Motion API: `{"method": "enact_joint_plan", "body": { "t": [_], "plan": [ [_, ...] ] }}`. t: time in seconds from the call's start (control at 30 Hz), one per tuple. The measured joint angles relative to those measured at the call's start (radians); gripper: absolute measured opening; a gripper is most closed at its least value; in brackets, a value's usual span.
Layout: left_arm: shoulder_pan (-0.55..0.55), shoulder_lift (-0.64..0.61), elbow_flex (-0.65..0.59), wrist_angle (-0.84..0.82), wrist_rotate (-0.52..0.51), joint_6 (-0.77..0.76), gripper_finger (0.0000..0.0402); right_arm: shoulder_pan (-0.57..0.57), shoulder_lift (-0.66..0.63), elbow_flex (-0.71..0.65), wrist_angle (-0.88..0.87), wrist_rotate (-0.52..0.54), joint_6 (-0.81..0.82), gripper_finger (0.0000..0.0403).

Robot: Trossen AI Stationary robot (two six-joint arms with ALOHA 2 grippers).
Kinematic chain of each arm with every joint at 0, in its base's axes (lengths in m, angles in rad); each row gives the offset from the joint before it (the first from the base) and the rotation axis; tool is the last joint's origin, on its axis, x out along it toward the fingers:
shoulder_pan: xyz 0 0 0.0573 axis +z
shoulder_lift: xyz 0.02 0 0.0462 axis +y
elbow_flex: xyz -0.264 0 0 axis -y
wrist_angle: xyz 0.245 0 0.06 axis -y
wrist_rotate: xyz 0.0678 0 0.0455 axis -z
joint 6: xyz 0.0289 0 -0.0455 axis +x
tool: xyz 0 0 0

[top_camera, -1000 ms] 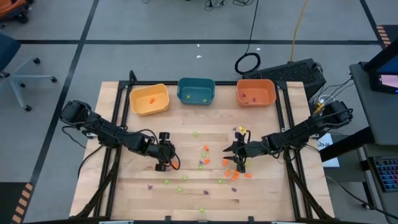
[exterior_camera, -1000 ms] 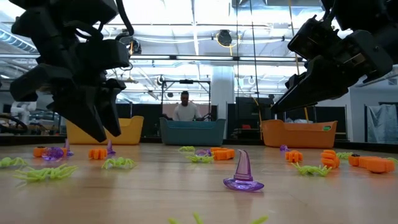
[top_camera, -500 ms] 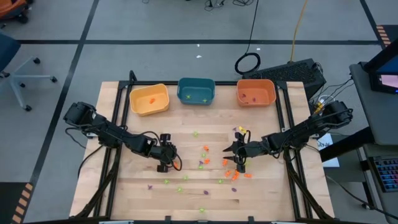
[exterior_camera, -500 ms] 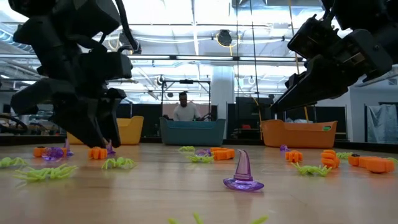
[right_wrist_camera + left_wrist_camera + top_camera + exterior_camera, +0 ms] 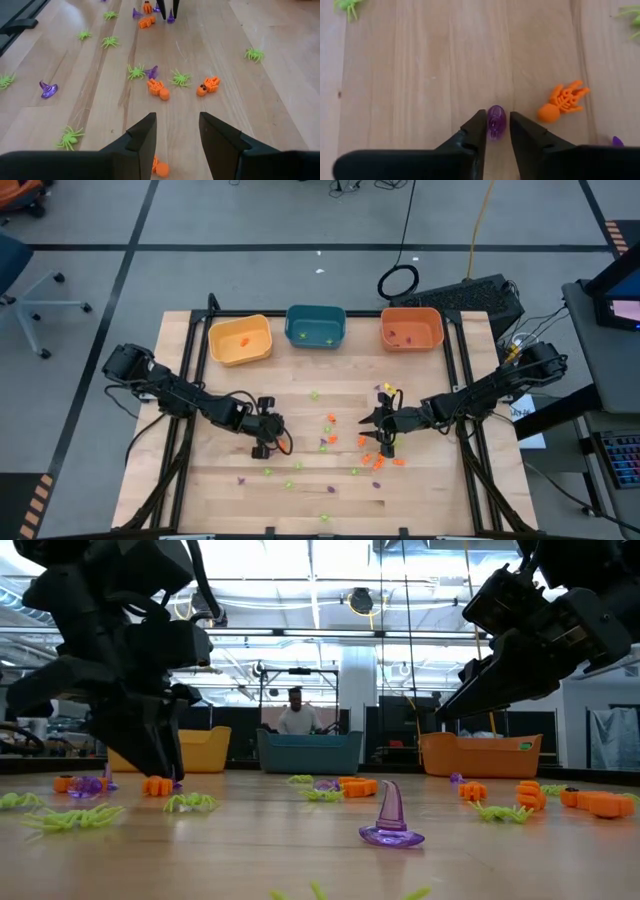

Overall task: Sort Halloween decoration
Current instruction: Put the violet witch hat toy into the orange bin

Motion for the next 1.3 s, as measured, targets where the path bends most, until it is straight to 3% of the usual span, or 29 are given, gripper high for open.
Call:
{"method": "enact_joint_plan", "body": {
  "t": [1.3],
  "plan": [
    [0.000, -0.048, 0.002, -0.032, -0.004, -0.052, 0.0066, 0.000, 0.000, 0.000, 0.000, 0.000, -0.001, 0.0134]
  ]
}}
